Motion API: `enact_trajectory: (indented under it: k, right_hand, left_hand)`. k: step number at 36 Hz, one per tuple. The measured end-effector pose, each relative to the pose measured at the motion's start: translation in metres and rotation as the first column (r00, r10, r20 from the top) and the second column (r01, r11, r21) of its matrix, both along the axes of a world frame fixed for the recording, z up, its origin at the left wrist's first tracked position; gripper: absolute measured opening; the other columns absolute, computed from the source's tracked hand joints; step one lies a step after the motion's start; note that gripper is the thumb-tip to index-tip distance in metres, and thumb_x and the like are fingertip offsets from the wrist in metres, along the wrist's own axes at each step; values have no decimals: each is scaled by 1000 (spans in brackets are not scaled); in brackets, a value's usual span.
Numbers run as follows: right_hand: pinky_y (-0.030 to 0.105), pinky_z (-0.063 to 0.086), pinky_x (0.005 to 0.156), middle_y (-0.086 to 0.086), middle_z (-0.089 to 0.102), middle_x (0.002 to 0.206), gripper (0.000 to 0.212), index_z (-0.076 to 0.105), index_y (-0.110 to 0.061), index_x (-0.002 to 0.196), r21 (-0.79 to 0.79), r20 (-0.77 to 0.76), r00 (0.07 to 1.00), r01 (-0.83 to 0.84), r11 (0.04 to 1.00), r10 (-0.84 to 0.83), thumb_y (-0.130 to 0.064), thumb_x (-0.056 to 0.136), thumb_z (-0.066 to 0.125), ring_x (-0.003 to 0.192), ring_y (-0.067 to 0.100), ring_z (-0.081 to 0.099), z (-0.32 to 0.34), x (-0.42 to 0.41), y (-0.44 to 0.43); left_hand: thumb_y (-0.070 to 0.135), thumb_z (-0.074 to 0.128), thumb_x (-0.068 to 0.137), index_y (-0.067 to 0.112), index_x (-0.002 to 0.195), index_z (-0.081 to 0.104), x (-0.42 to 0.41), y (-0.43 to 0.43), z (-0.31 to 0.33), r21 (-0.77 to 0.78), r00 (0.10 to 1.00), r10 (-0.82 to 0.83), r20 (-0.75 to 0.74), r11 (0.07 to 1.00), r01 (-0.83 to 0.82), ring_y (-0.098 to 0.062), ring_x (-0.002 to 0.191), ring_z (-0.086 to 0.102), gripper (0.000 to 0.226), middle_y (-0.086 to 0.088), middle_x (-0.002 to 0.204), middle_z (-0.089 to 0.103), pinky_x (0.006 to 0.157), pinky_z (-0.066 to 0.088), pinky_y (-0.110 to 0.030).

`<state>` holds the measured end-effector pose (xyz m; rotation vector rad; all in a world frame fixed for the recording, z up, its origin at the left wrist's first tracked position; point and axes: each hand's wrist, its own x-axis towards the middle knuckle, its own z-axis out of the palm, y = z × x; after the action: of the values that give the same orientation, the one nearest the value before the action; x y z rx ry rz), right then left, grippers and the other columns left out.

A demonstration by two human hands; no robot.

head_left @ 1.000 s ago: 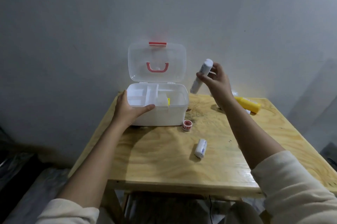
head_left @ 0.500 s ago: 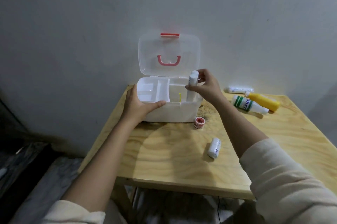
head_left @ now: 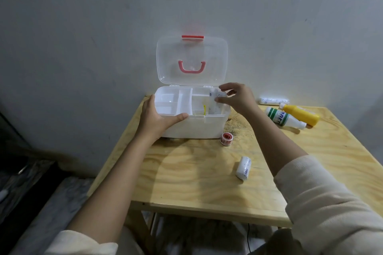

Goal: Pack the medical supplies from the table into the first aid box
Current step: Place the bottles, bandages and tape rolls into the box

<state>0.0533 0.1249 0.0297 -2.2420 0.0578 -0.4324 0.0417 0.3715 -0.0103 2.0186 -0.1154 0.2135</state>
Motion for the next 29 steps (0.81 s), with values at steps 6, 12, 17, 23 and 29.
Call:
enact_trajectory:
  k: [6, 12, 17, 23, 29]
  right_hand:
    - [17, 41, 69, 7, 70, 111, 38, 68, -8, 110, -52, 42, 998, 47, 998, -45, -16, 74, 77, 85, 11, 55, 1, -1, 4]
    - [22, 42, 72, 7, 69, 110, 35, 69, -9, 108, -57, 45, 996, 81, 995, -79, -15, 75, 75, 88, 13, 58, -2, 1, 7]
    - [25, 49, 76, 8, 67, 114, 31, 68, -12, 109, -42, 67, 994, 92, 995, -89, -20, 79, 71, 97, 19, 63, -4, 0, 7]
    - [35, 52, 92, 10, 65, 116, 28, 66, -9, 112, 29, 102, 983, 150, 988, -153, -17, 85, 64, 101, 21, 62, 0, -15, -16]
    - [30, 42, 93, 15, 63, 120, 30, 65, -6, 113, -31, 37, 936, 352, 936, -351, -9, 84, 59, 112, 28, 58, -15, -41, -77]
  left_hand:
    - [51, 89, 59, 21, 146, 39, -2, 0, 2, 14, 1000, 4, -3, 1000, -4, -19, 137, 38, 105, 1, 149, 39, 108, 37, -33]
    - [46, 88, 63, 20, 147, 38, -4, -1, 3, 1, 1000, 7, 0, 1000, -7, -18, 138, 37, 101, 1, 149, 37, 104, 35, -30]
    - [47, 88, 63, 21, 148, 37, -3, 0, 3, 9, 1000, 9, -15, 1000, -9, -20, 140, 37, 103, 0, 151, 37, 109, 36, -35]
    - [43, 87, 66, 19, 154, 26, -2, -3, 1, -11, 1000, 24, -15, 1000, -24, -17, 146, 27, 110, 2, 158, 27, 109, 27, -28]
    - [44, 88, 65, 19, 153, 29, -4, -4, 2, -36, 1000, 17, -23, 999, -18, -17, 145, 29, 109, 2, 157, 30, 112, 28, -29]
